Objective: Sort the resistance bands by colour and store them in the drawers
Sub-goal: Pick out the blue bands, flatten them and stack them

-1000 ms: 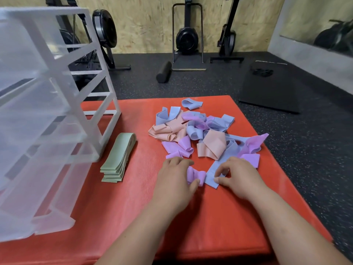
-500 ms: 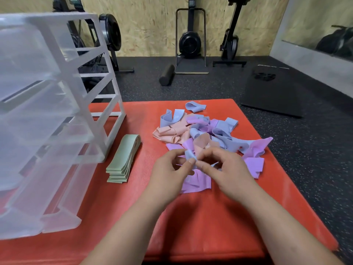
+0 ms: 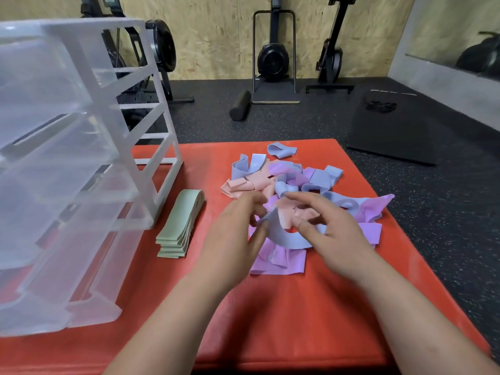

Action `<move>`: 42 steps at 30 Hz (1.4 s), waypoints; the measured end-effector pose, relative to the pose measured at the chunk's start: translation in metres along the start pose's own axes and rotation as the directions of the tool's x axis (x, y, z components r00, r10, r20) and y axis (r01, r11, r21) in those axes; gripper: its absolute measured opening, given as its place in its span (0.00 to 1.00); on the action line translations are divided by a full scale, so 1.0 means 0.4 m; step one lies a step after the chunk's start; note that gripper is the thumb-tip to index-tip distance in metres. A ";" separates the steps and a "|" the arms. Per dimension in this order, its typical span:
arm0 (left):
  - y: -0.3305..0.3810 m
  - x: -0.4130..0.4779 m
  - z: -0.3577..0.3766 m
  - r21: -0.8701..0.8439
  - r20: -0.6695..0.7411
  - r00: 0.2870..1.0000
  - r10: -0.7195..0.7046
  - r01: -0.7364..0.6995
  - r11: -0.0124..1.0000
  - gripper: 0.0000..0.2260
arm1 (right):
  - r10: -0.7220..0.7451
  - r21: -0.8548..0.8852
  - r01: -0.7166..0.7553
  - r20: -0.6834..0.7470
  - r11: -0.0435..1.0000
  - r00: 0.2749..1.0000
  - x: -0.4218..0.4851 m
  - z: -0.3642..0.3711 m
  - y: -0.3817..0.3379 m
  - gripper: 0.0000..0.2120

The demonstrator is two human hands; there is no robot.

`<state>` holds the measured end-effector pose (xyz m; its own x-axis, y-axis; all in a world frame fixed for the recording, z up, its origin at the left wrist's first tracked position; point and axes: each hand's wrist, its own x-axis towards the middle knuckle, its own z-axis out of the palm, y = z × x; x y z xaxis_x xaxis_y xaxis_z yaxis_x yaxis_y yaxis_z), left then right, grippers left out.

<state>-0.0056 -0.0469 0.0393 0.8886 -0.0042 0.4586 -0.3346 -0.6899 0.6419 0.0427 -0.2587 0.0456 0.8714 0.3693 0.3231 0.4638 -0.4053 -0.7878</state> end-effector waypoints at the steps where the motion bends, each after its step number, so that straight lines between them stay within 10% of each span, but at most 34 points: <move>1: 0.005 0.001 -0.002 -0.004 0.006 0.999 0.033 -0.033 0.999 0.17 | -0.028 0.026 0.027 0.047 0.999 0.998 0.000 0.004 -0.010 0.20; 7: 0.020 0.013 0.010 -0.376 -0.171 0.963 -0.210 0.134 0.917 0.12 | 0.020 0.063 -0.018 -0.026 0.998 0.999 0.002 0.015 -0.004 0.14; 16: 0.048 -0.004 0.043 -0.738 0.211 0.943 -0.259 0.327 0.590 0.13 | 0.112 0.393 -0.036 -0.171 0.919 0.979 0.005 -0.001 -0.051 0.07; 22: 0.026 -0.030 0.084 -0.397 0.294 0.942 -0.161 0.273 0.876 0.07 | 0.168 0.555 0.051 -0.336 0.830 0.927 -0.005 -0.043 -0.089 0.08; 28: 0.004 -0.053 0.047 -0.293 0.377 0.914 -0.147 0.269 0.918 0.10 | 0.412 0.672 0.003 -0.458 0.741 0.788 -0.044 -0.131 -0.062 0.07; 42: -0.078 -0.154 -0.046 -0.214 0.269 0.867 -0.419 0.478 0.852 0.06 | 0.718 0.364 -0.652 -0.072 0.665 0.693 -0.203 -0.216 0.113 0.07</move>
<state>-0.0556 -0.0119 0.0025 0.9951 0.0913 -0.0366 0.0729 -0.4349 0.8975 0.0068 -0.3791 0.0293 0.9479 -0.0951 -0.3041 -0.3176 -0.2062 -0.9255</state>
